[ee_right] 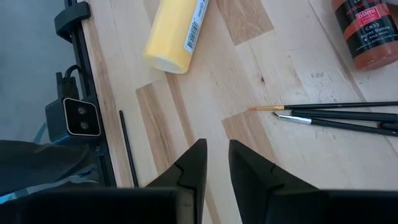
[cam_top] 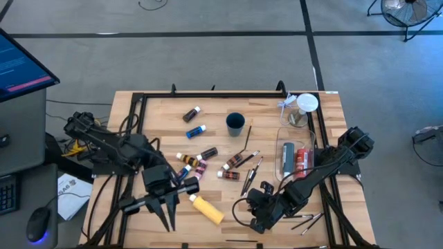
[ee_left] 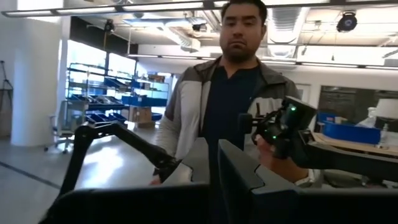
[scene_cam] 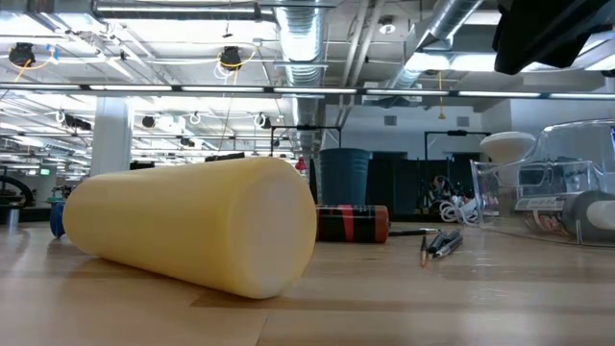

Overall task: Pick & Place Paint Supplies
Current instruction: Put the paint brush into the blue cup

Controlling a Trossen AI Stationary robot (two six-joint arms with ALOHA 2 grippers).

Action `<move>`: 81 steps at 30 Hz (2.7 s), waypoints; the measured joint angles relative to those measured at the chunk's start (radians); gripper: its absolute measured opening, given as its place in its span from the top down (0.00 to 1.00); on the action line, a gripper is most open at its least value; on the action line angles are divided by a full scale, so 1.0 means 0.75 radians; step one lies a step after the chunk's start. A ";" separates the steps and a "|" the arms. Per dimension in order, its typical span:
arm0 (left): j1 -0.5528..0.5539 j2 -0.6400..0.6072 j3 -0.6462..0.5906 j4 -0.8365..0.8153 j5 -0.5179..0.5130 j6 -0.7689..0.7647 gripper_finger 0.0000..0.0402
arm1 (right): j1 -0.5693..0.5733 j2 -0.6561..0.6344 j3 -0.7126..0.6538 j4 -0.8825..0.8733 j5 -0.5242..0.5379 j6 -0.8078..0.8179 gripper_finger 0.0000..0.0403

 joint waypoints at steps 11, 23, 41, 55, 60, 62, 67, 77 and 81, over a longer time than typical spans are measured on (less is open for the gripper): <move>-0.035 0.000 0.000 0.204 0.155 0.010 1.00 | 0.000 -0.001 0.000 0.000 0.000 -0.003 0.85; -0.041 0.000 0.000 0.283 0.170 0.016 1.00 | -0.006 -0.001 0.000 -0.003 0.000 -0.025 0.85; -0.041 0.000 0.000 0.269 0.116 0.013 1.00 | -0.008 -0.001 0.000 -0.004 0.000 -0.026 0.85; 0.102 -0.049 0.000 -0.162 -0.329 -0.159 1.00 | -0.008 -0.011 -0.001 -0.005 -0.040 -0.031 0.88; 0.151 -0.098 -0.001 -0.648 -0.447 -0.194 1.00 | -0.008 -0.103 -0.002 0.003 -0.073 -0.098 0.96; 0.156 -0.108 -0.001 -0.795 -0.467 -0.190 1.00 | -0.011 -0.161 -0.002 0.029 -0.073 -0.134 0.99; 0.155 -0.093 -0.008 -1.067 -0.507 -0.114 1.00 | -0.040 -0.299 -0.001 0.128 -0.070 -0.144 0.98; 0.189 -0.093 -0.287 -1.042 -0.548 -0.057 1.00 | -0.066 -0.385 -0.001 0.518 -0.065 -0.130 0.99; 0.189 -0.093 -0.426 -0.936 -0.555 -0.067 1.00 | -0.050 -0.369 0.001 0.594 -0.065 -0.127 0.98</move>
